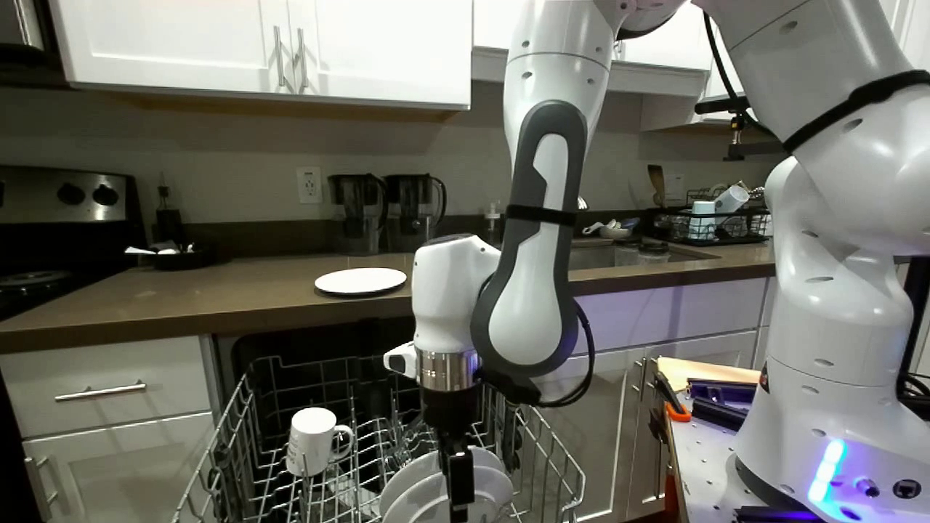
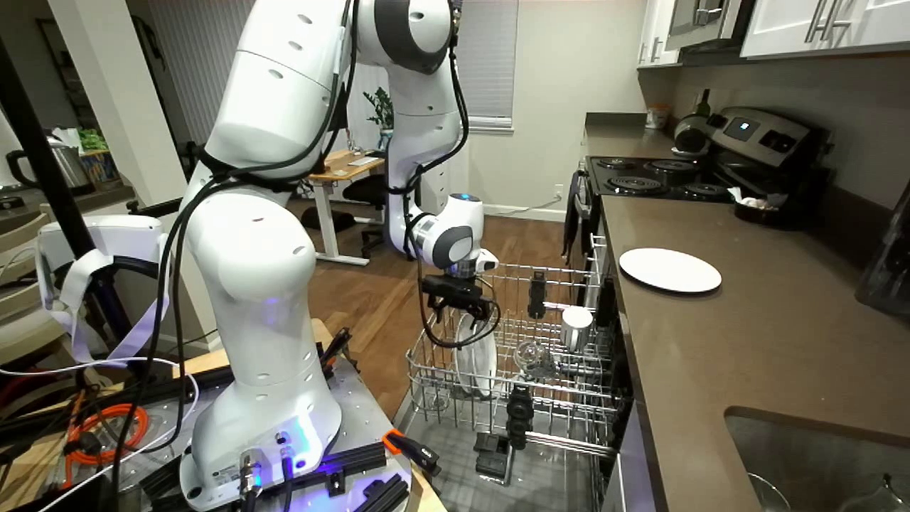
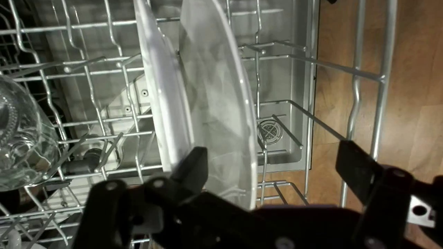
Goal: Remove a plate from the dishwasher and put it on top of the plate on the counter
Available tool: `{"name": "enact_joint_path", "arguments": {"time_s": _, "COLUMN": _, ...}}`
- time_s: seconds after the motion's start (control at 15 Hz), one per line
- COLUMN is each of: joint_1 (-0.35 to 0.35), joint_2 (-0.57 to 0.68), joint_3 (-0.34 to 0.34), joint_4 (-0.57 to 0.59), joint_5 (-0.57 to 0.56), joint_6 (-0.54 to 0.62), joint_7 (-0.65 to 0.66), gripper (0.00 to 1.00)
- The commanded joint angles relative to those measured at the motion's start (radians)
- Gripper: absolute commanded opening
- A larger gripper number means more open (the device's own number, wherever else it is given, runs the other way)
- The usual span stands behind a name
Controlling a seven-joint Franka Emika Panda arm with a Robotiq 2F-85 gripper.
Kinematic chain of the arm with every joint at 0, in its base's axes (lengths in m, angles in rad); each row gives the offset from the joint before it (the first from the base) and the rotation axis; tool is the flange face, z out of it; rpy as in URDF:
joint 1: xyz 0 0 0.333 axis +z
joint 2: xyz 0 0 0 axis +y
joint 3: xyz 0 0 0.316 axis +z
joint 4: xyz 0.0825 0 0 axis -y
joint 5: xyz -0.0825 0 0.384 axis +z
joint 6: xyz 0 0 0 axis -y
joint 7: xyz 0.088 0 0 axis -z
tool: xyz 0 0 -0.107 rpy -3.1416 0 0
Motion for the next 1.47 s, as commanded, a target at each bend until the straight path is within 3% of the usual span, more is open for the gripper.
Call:
{"name": "enact_joint_path", "arguments": {"time_s": 0.0, "joint_1": -0.019, "joint_2": 0.055, "joint_3": -0.002, "joint_4": 0.030, "joint_5": -0.053, "joint_6": 0.029, "joint_7": 0.011, "gripper": 0.75}}
{"name": "enact_joint_path", "arguments": {"time_s": 0.13, "joint_1": -0.026, "joint_2": 0.062, "joint_3": 0.007, "joint_4": 0.035, "joint_5": -0.059, "joint_6": 0.020, "joint_7": 0.010, "gripper": 0.67}}
{"name": "enact_joint_path", "arguments": {"time_s": 0.53, "joint_1": 0.014, "joint_2": 0.038, "joint_3": -0.034, "joint_4": 0.029, "joint_5": -0.082, "joint_6": 0.002, "joint_7": 0.036, "gripper": 0.27}}
{"name": "enact_joint_path", "arguments": {"time_s": 0.6, "joint_1": 0.023, "joint_2": 0.030, "joint_3": -0.044, "joint_4": 0.026, "joint_5": -0.086, "joint_6": 0.000, "joint_7": 0.041, "gripper": 0.39}}
{"name": "enact_joint_path", "arguments": {"time_s": 0.67, "joint_1": 0.039, "joint_2": 0.010, "joint_3": -0.062, "joint_4": 0.016, "joint_5": -0.092, "joint_6": -0.003, "joint_7": 0.053, "gripper": 0.65}}
{"name": "enact_joint_path", "arguments": {"time_s": 0.8, "joint_1": 0.082, "joint_2": -0.018, "joint_3": -0.106, "joint_4": 0.004, "joint_5": -0.114, "joint_6": -0.009, "joint_7": 0.086, "gripper": 0.66}}
{"name": "enact_joint_path", "arguments": {"time_s": 1.13, "joint_1": 0.232, "joint_2": -0.070, "joint_3": -0.252, "joint_4": -0.002, "joint_5": -0.193, "joint_6": -0.043, "joint_7": 0.204, "gripper": 0.97}}
{"name": "enact_joint_path", "arguments": {"time_s": 1.4, "joint_1": 0.262, "joint_2": -0.115, "joint_3": -0.263, "joint_4": -0.009, "joint_5": -0.223, "joint_6": -0.112, "joint_7": 0.262, "gripper": 1.00}}
